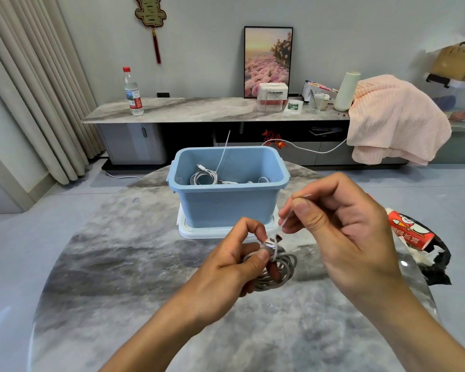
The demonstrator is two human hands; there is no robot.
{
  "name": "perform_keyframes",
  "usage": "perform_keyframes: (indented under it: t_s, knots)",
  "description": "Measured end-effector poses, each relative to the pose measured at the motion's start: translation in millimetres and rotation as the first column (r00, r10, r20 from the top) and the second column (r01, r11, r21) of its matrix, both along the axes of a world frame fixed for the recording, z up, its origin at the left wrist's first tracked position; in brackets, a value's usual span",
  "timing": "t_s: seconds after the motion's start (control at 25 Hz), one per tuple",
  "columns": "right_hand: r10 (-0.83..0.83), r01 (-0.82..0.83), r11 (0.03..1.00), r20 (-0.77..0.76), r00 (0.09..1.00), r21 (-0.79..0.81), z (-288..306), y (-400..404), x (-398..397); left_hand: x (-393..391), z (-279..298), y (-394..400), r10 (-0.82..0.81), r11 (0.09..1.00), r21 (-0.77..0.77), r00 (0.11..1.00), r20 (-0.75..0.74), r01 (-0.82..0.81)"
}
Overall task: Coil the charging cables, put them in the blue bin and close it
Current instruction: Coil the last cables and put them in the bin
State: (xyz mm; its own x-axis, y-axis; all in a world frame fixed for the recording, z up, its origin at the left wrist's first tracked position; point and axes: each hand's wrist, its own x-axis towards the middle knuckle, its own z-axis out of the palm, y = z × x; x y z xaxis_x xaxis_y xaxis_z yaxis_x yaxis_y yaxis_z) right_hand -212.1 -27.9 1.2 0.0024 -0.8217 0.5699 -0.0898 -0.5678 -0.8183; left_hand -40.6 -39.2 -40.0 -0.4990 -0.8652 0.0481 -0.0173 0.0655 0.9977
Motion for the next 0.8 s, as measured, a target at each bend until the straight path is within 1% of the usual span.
perform_keyframes:
  t_s: [0.12,0.28,0.32,0.48,0.64,0.68,0.72,0.76,0.8]
  knots:
    - [-0.020,0.012,0.998,0.123,0.992,0.066,3.8,-4.4,-5.1,0.8,-3.2,1.0,-0.034,0.999,0.018,0.998,-0.060,0.035]
    - [-0.010,-0.071,0.960,0.289,0.957,0.271,-6.2,-9.9,-3.8,0.7,-9.6,-0.2,-0.007,0.997,0.073,0.994,-0.108,0.015]
    - [-0.017,-0.075,0.954,0.304,0.953,0.289,-9.4,-10.9,-3.6,0.6,-11.0,-0.9,0.005,0.997,0.080,0.994,-0.106,0.004]
    - [-0.041,0.000,0.982,0.212,0.976,0.191,-9.0,-12.2,-6.8,1.4,-12.3,-2.7,0.040,0.996,0.088,0.988,-0.149,-0.027]
    - [-0.033,-0.003,0.982,0.189,0.981,0.190,-9.3,-10.5,-7.3,2.0,-9.9,-3.6,0.076,0.990,0.132,0.979,-0.191,-0.051]
    - [-0.033,-0.015,0.975,0.213,0.977,0.224,-11.7,-11.7,-6.7,2.6,-8.6,-3.5,0.093,0.986,0.156,0.974,-0.208,-0.061]
    - [-0.068,-0.006,0.959,0.249,0.966,0.285,-16.3,-14.0,-6.4,3.0,-7.0,-3.3,0.111,0.981,0.178,0.969,-0.223,-0.071]
    - [-0.135,0.026,0.928,0.273,0.952,0.371,-23.1,-17.4,-6.1,3.1,-5.6,-3.1,0.124,0.977,0.196,0.964,-0.234,-0.078]
    - [-0.216,0.077,0.877,0.245,0.945,0.474,-30.2,-20.3,-5.6,3.6,-4.7,-3.1,0.134,0.974,0.210,0.961,-0.244,-0.082]
